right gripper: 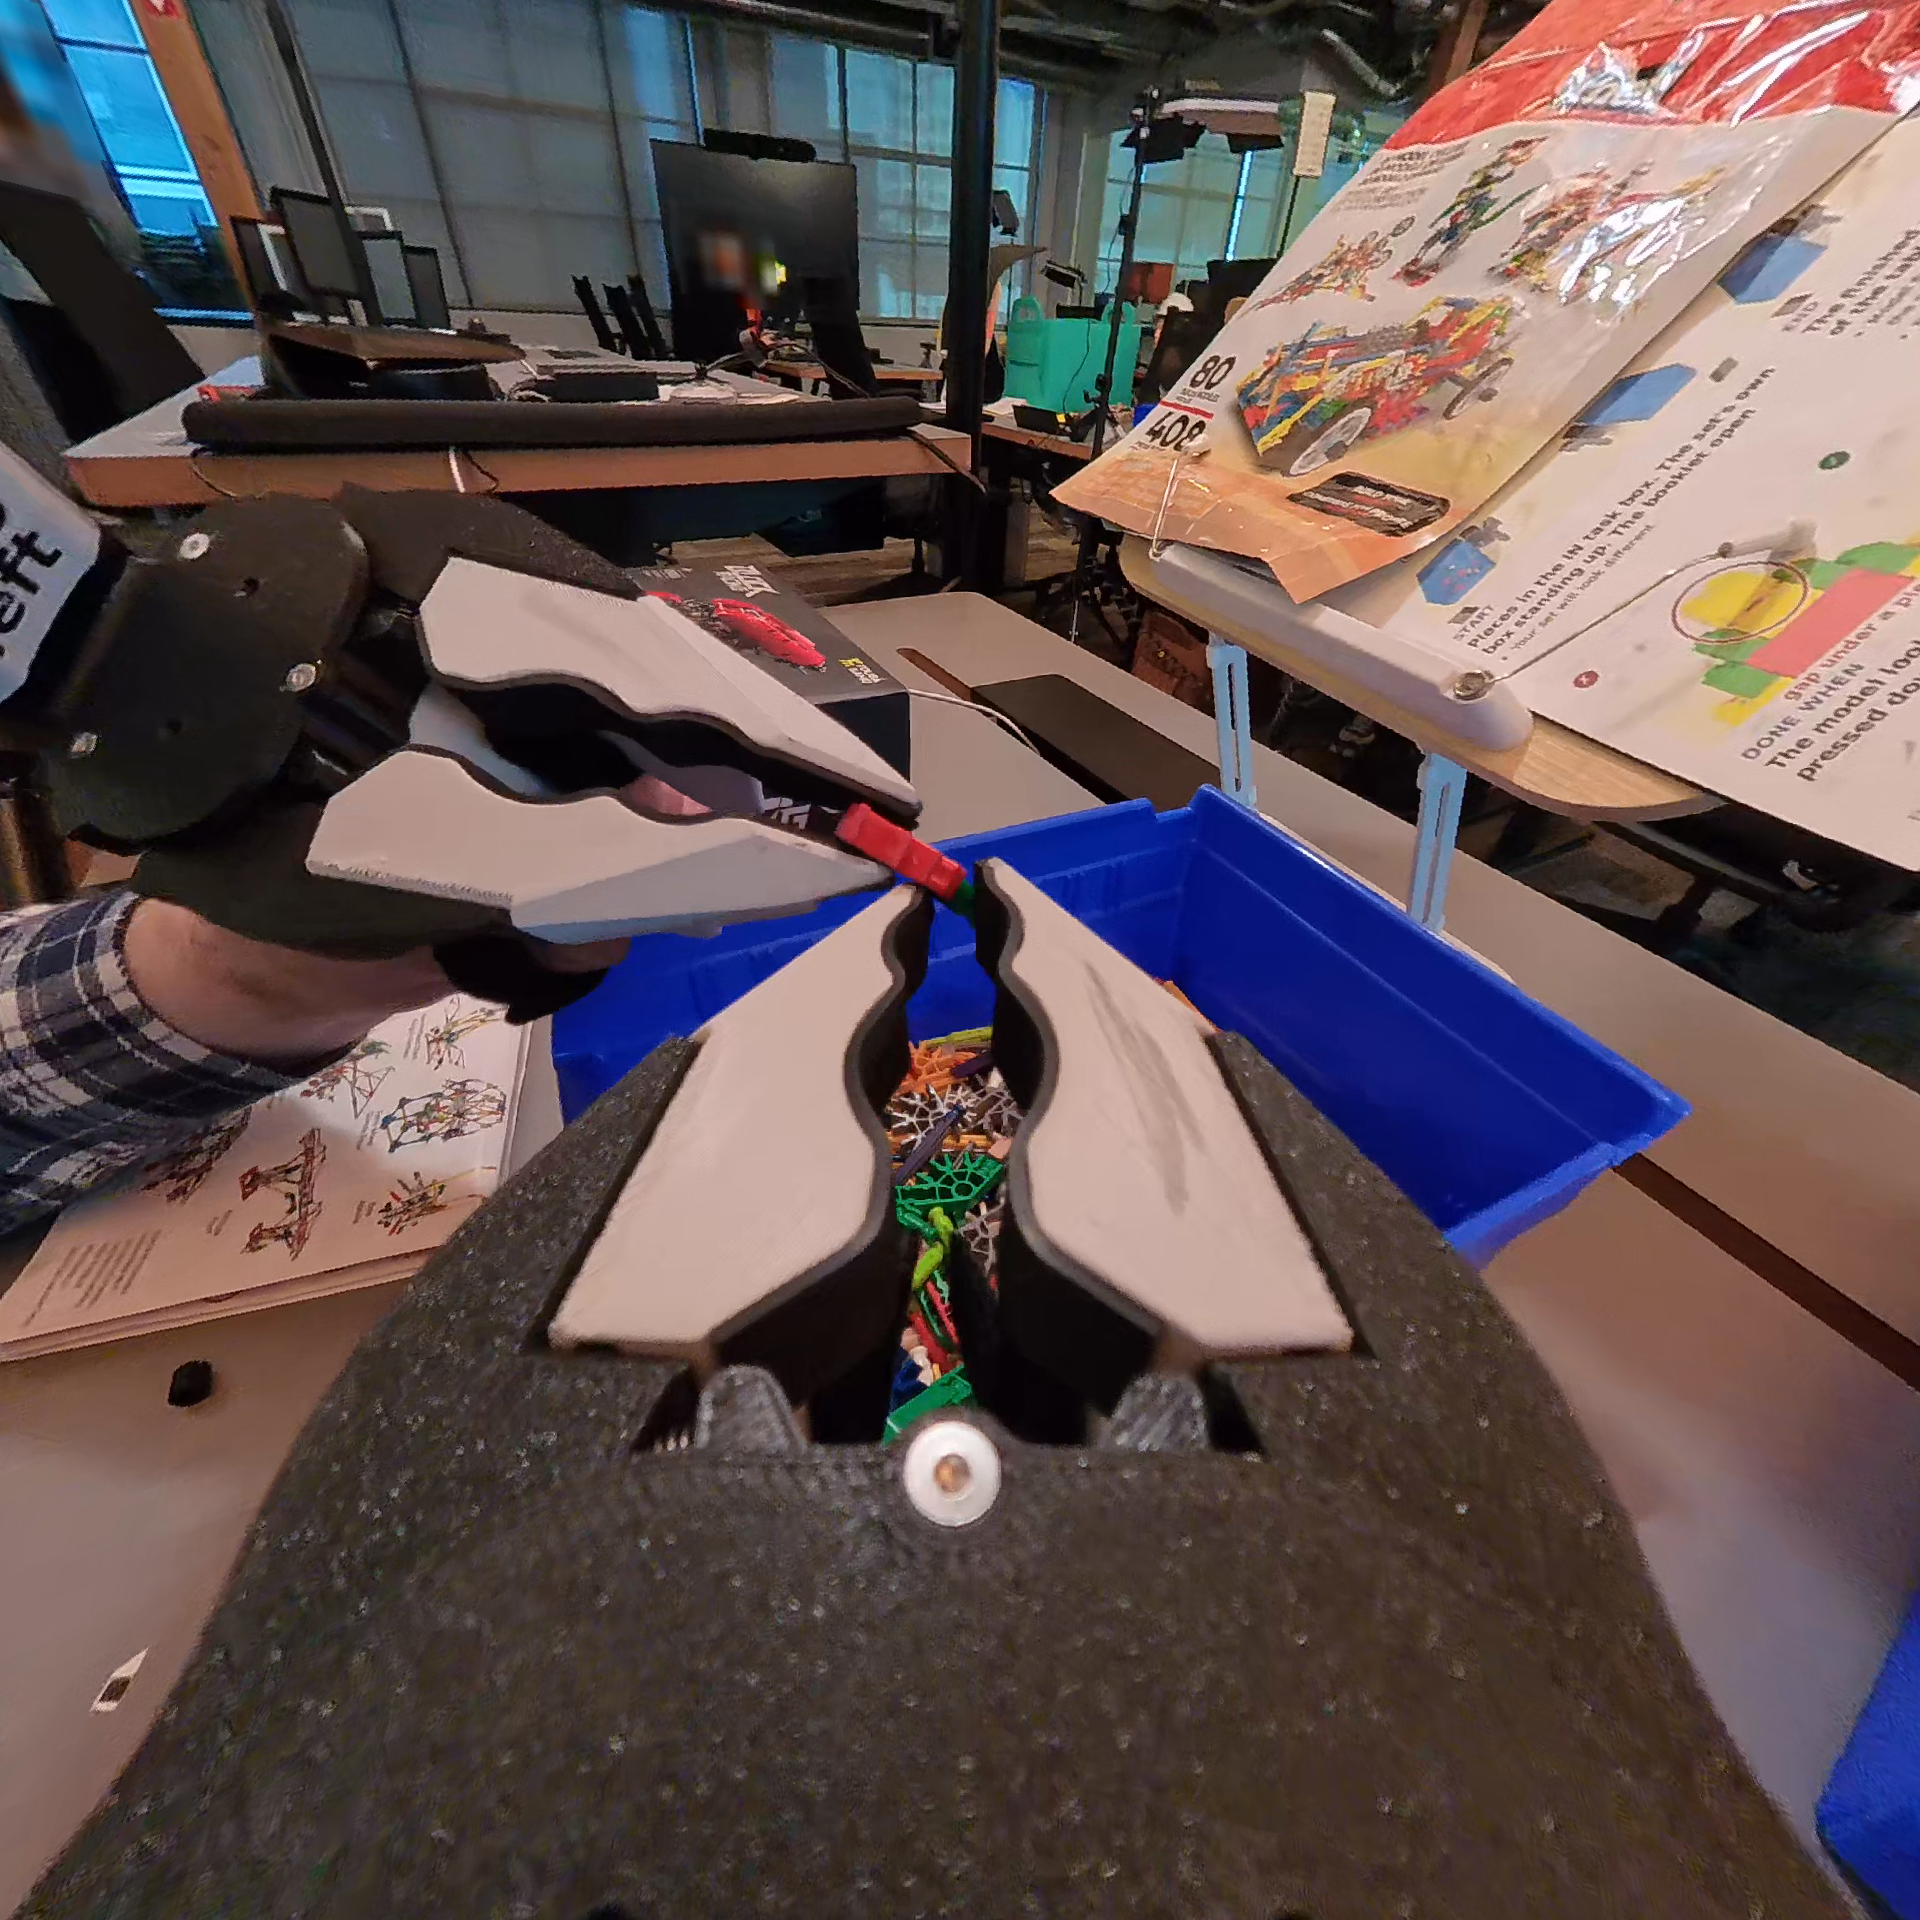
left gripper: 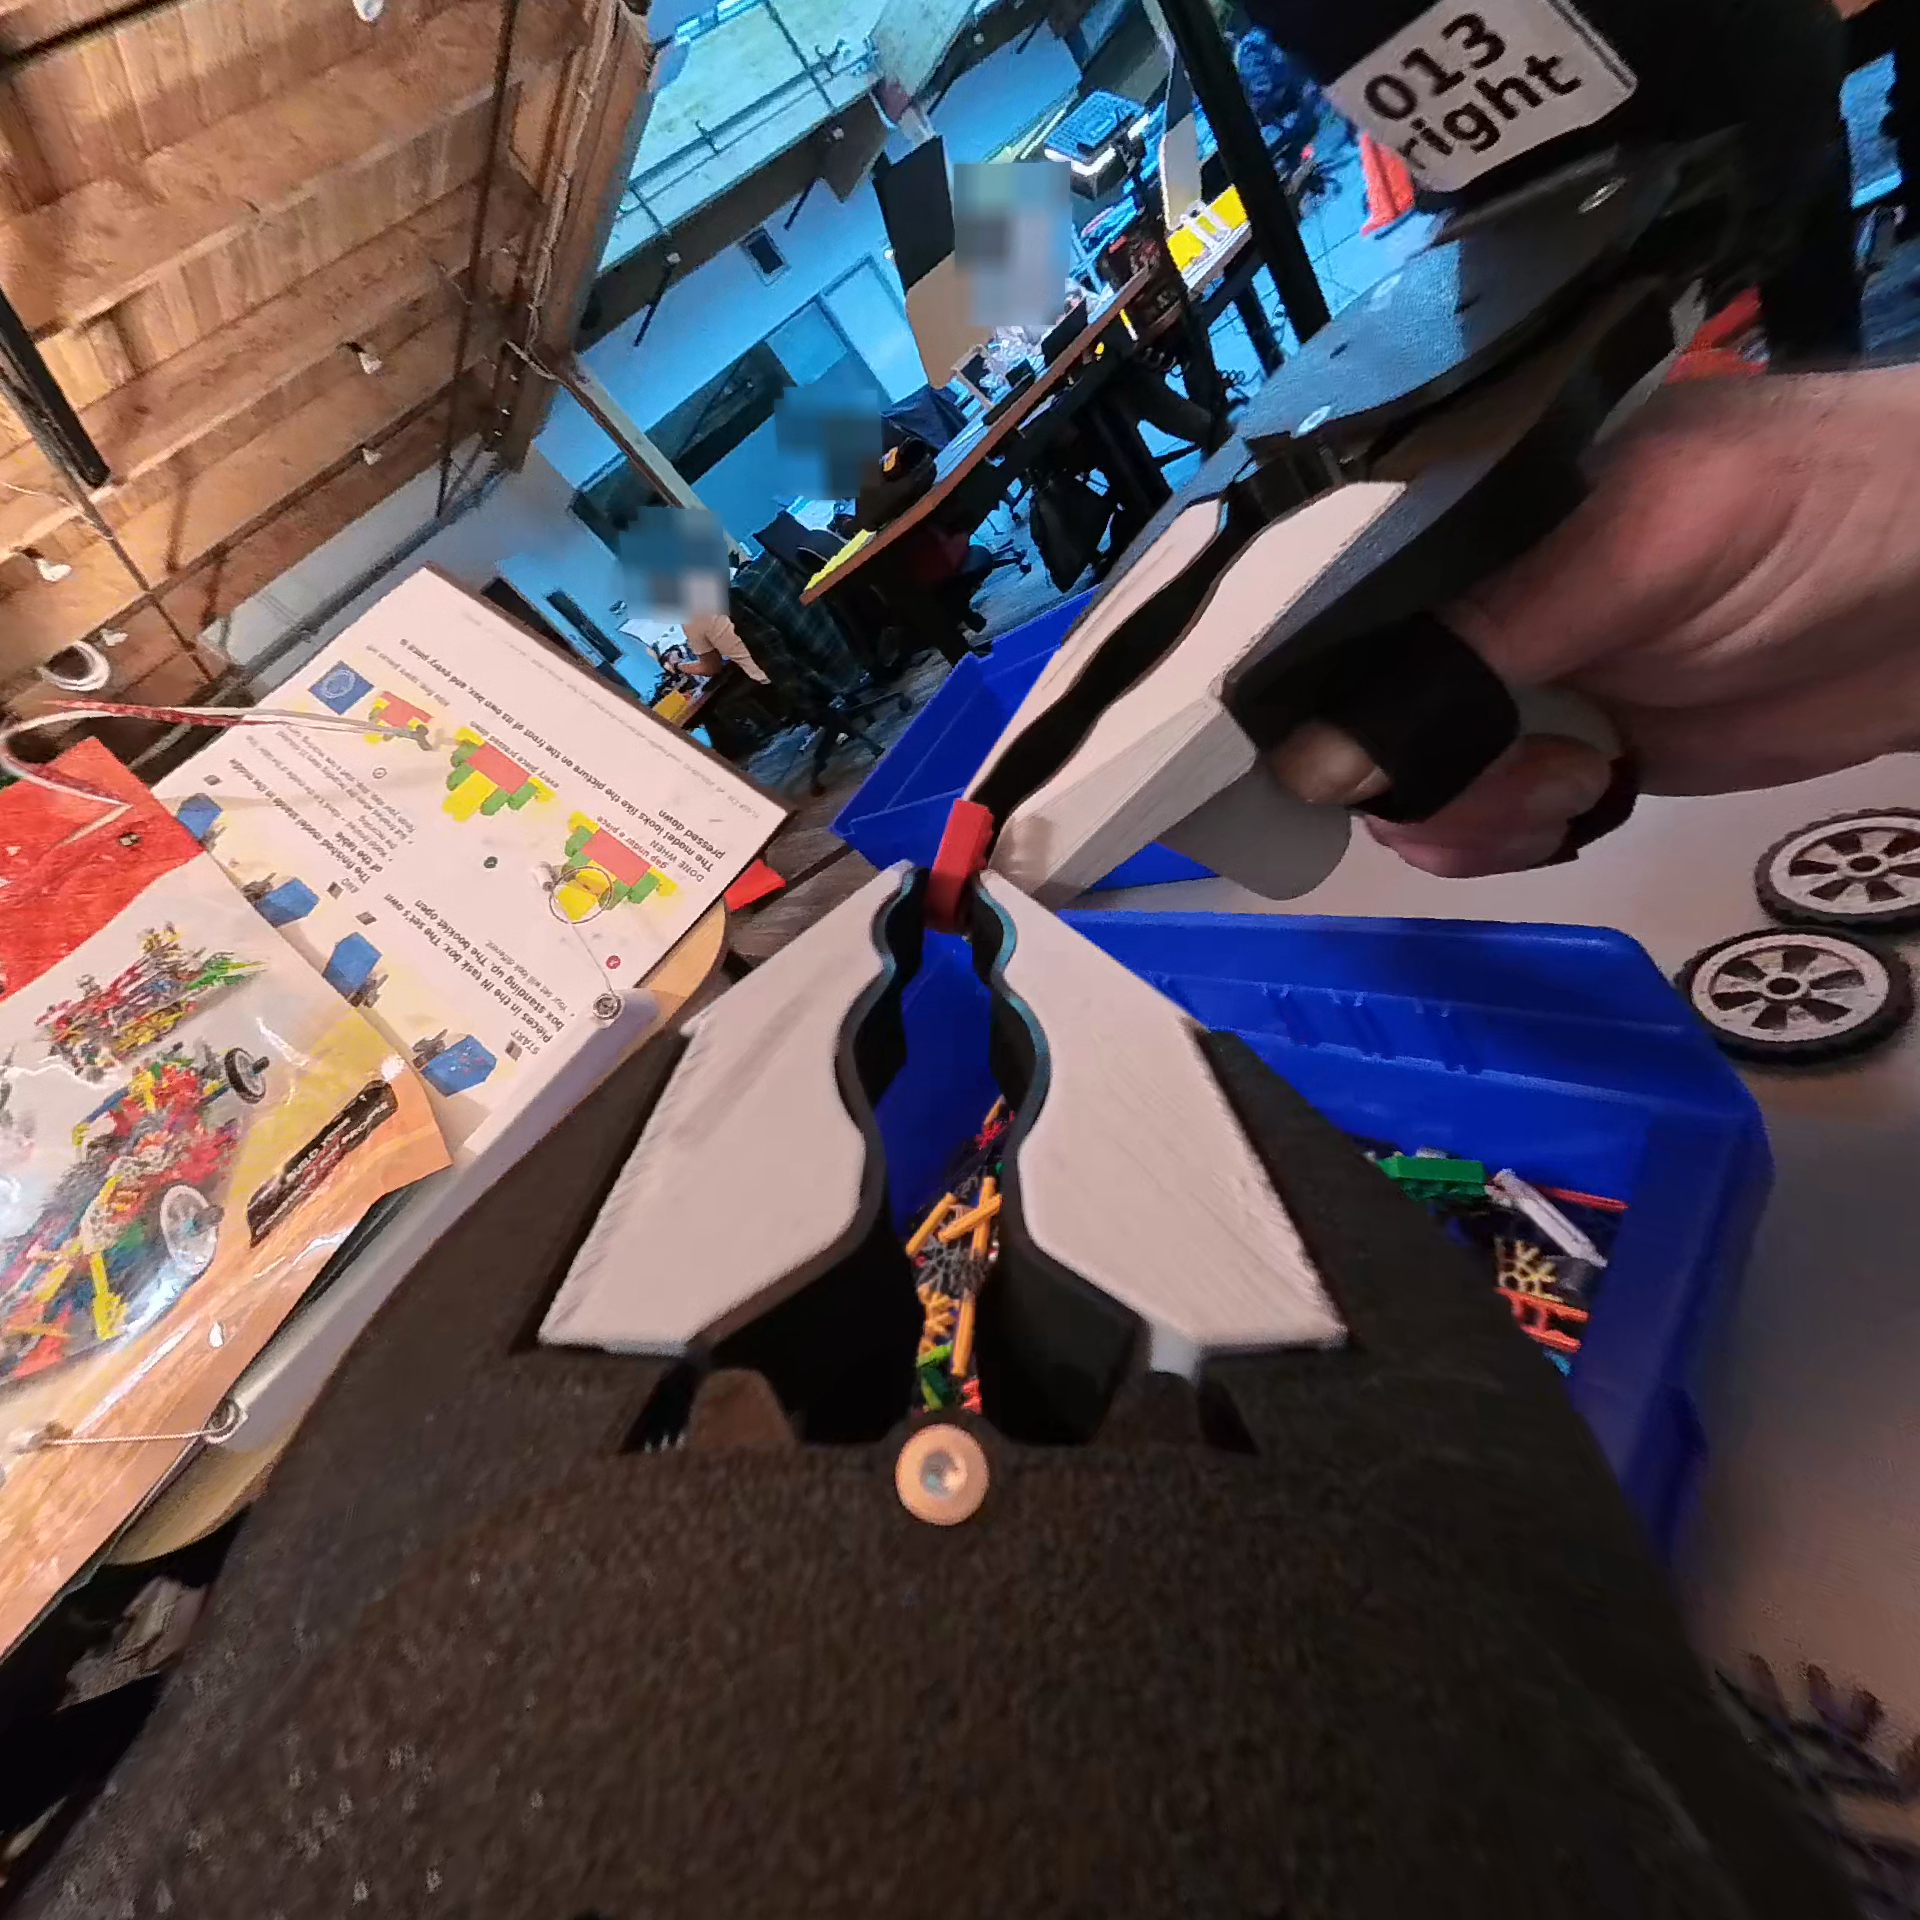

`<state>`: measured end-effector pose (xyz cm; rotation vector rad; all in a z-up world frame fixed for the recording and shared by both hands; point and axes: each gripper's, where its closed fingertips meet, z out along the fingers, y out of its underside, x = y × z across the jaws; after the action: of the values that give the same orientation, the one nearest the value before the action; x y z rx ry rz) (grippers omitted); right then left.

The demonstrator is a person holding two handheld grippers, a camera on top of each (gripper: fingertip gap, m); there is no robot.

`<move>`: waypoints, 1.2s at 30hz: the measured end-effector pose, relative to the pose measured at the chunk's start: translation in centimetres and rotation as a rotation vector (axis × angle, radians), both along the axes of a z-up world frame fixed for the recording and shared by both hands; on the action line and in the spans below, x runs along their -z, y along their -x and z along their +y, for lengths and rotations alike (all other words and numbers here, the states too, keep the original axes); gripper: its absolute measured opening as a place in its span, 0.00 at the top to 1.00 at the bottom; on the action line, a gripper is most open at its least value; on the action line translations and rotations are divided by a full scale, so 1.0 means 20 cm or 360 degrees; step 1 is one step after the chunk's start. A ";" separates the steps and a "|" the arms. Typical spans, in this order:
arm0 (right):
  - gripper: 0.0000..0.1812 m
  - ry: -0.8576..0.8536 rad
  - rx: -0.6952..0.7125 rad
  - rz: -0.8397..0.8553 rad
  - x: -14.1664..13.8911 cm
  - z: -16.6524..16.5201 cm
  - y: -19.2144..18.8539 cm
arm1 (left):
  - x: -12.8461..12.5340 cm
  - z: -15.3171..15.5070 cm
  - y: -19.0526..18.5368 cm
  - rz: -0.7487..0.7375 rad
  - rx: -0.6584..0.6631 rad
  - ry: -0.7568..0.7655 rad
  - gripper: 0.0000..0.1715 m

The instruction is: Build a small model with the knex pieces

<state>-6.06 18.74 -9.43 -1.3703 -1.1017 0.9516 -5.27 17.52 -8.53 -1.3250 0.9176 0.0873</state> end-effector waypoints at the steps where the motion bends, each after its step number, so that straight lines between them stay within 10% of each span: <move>1: 0.98 0.0004 0.0010 -0.0002 0.00 0.00 0.00 | 0.00 0.01 0.00 0.0016 -0.0016 -0.0009 0.98; 19: 0.98 0.0062 0.0098 0.0020 0.02 0.04 0.00 | 0.02 0.04 -0.01 0.0247 -0.0222 -0.0224 0.98; 36: 0.97 -0.0034 -0.0339 0.0305 -0.17 -0.16 -0.03 | -0.20 -0.13 -0.04 -0.0742 0.0599 0.0348 0.98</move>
<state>-5.52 15.44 -6.04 -1.1335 -1.1221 1.1965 -4.48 14.88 -4.48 -1.2736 0.7711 -0.6046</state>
